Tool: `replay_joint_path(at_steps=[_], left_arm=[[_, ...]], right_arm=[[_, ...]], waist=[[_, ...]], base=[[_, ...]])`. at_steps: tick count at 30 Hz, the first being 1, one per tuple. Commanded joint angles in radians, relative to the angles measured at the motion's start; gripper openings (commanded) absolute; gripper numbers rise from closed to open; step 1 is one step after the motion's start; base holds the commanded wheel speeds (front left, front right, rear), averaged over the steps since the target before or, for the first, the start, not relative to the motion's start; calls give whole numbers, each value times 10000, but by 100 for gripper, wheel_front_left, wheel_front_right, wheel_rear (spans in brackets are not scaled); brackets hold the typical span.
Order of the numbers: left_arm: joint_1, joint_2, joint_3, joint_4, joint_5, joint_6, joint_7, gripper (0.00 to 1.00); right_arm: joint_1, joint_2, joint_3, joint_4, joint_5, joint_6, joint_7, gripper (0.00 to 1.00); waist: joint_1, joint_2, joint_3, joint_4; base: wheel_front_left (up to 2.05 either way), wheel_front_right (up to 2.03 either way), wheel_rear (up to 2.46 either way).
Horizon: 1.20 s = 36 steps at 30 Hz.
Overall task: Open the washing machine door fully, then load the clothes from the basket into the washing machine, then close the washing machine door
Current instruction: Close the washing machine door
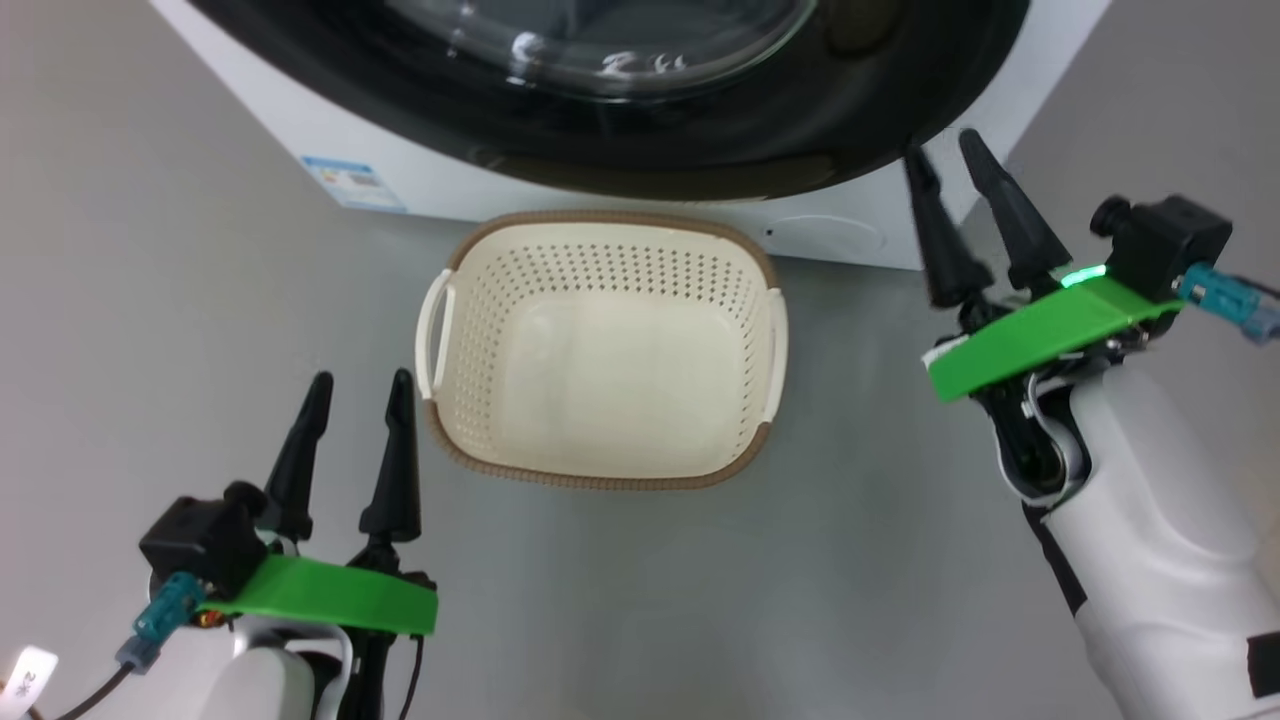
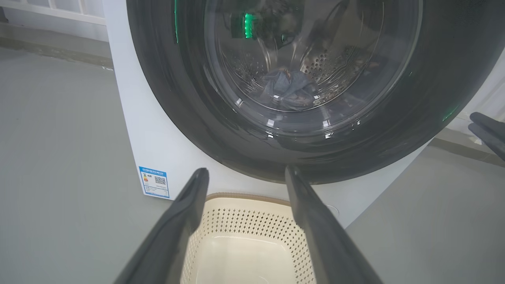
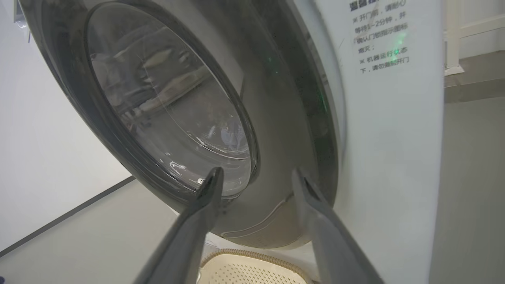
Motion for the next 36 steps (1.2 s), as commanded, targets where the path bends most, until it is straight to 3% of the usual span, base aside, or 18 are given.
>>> replay_joint_path(at_steps=[1, 25, 36], left_arm=[[169, 252, 397, -101, 99, -15, -63, 100], [732, 895, 879, 641, 474, -15, -63, 100], [974, 1001, 947, 828, 507, -15, -63, 100]], right_arm=[[357, 149, 193, -292, -62, 16, -48, 100], [2744, 150, -278, -413, -249, 16, -48, 100], [3451, 101, -366, -448, -280, 16, -48, 100]], waist=[[0, -1, -289, -301], [0, -1, -1659, -2032], [0, -1, -2064, -2390]], base=[[0, 0, 0], [0, 0, 0], [0, 0, 0]])
